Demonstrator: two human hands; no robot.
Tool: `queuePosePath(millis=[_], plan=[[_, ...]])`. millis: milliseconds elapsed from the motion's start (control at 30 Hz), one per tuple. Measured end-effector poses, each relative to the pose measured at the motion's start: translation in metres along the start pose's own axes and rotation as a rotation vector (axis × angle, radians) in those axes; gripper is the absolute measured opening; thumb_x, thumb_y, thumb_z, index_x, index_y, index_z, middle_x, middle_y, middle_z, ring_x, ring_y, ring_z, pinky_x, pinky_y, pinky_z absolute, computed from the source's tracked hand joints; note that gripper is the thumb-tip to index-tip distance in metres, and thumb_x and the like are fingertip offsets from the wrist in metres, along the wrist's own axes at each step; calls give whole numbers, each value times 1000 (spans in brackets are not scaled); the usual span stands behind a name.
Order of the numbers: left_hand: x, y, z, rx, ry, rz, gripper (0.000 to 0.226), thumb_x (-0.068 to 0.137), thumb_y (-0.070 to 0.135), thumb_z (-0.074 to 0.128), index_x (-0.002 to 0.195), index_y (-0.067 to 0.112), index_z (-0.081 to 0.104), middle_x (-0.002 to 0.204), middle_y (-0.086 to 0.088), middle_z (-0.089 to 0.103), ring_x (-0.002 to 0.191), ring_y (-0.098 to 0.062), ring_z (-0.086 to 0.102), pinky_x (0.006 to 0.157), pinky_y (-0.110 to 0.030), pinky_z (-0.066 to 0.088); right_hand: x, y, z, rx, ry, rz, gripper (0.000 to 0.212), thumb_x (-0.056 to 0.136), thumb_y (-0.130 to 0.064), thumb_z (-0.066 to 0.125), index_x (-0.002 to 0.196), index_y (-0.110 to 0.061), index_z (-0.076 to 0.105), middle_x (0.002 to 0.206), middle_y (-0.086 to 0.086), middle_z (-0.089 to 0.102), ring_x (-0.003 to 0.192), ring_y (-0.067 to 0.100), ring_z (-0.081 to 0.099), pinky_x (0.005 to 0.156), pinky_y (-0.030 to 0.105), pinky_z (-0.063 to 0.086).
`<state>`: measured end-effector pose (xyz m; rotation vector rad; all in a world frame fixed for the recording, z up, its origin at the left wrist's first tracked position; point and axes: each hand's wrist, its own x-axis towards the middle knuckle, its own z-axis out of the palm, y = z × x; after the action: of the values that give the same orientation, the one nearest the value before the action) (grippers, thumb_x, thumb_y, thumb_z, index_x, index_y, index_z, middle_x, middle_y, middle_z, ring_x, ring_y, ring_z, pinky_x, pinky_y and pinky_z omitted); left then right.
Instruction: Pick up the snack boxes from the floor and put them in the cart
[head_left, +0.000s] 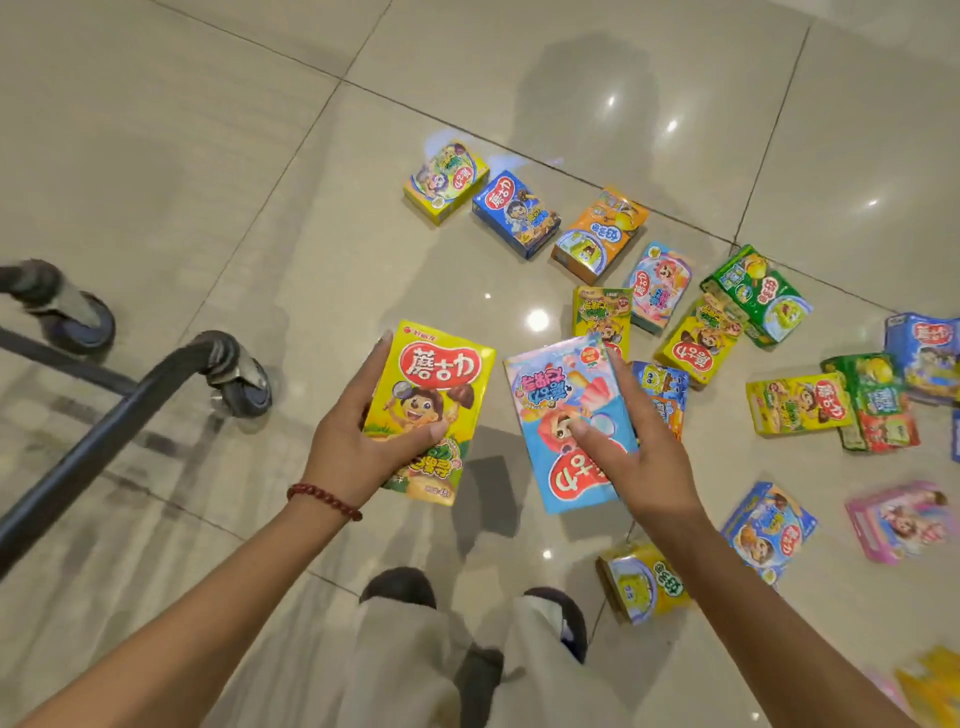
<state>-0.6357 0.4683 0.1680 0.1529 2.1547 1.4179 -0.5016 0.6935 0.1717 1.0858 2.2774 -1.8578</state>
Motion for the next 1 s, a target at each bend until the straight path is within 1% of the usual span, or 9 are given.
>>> queuePosePath(millis=[100, 200, 400, 533, 600, 667, 733, 800, 1000], plan=[[-35, 60, -19, -104, 87, 25, 89, 56, 41, 82, 127, 64, 34, 132, 18, 55, 111, -4, 60, 88, -28, 52, -24, -70, -1, 27, 8, -29, 63, 87, -30, 68, 120, -72, 33, 110, -40, 59, 103, 1, 64, 88, 37, 55], [-65, 128, -41, -157, 147, 48, 91, 63, 20, 86, 128, 59, 34, 131, 15, 55, 107, -2, 61, 84, -23, 53, -47, -143, -10, 88, 34, -70, 65, 87, -27, 69, 120, -70, 35, 121, -32, 58, 108, 3, 63, 92, 44, 53], [-125, 277, -103, -275, 326, 82, 89, 69, 4, 81, 135, 42, 33, 116, 25, 55, 94, 9, 62, 77, -16, 54, -101, -301, -42, 134, 30, -169, 65, 82, -34, 72, 131, -61, 38, 127, -15, 61, 109, 10, 64, 88, 38, 55], [-164, 373, -150, -347, 419, 133, 91, 69, 1, 80, 142, 32, 34, 119, 11, 61, 87, 7, 63, 77, -20, 55, -134, -401, -59, 189, -19, -211, 61, 86, -24, 68, 139, -42, 43, 121, -6, 66, 99, 14, 68, 79, 33, 57], [-182, 414, -173, -403, 472, 166, 95, 65, 6, 84, 142, 32, 35, 121, 5, 63, 91, 0, 65, 83, -30, 56, -147, -446, -61, 217, -38, -252, 56, 88, -19, 67, 136, -39, 45, 120, -3, 66, 94, 13, 69, 75, 29, 57], [-197, 450, -196, -420, 508, 215, 95, 63, 11, 86, 142, 33, 37, 123, 0, 64, 97, -10, 66, 85, -37, 56, -158, -492, -58, 226, -36, -293, 56, 88, -19, 68, 133, -44, 45, 121, -5, 65, 92, 9, 69, 75, 27, 57], [-210, 481, -219, -401, 530, 273, 90, 69, 4, 81, 143, 30, 37, 124, -2, 63, 97, -11, 66, 83, -35, 56, -167, -534, -53, 203, -66, -353, 59, 87, -22, 69, 134, -48, 43, 115, -12, 66, 88, 2, 68, 76, 28, 57], [-222, 507, -242, -400, 579, 327, 89, 71, 4, 79, 145, 28, 36, 124, -1, 63, 100, -13, 66, 83, -37, 57, -175, -571, -48, 208, -118, -407, 60, 87, -23, 69, 133, -49, 42, 110, -17, 66, 90, 5, 69, 79, 35, 57], [-254, 551, -300, -413, 771, 443, 84, 76, 10, 77, 144, 31, 33, 117, 9, 63, 96, 0, 65, 72, -20, 55, -198, -649, -16, 212, -267, -538, 61, 88, -28, 66, 142, -37, 39, 119, -7, 63, 96, 15, 68, 79, 37, 59]])
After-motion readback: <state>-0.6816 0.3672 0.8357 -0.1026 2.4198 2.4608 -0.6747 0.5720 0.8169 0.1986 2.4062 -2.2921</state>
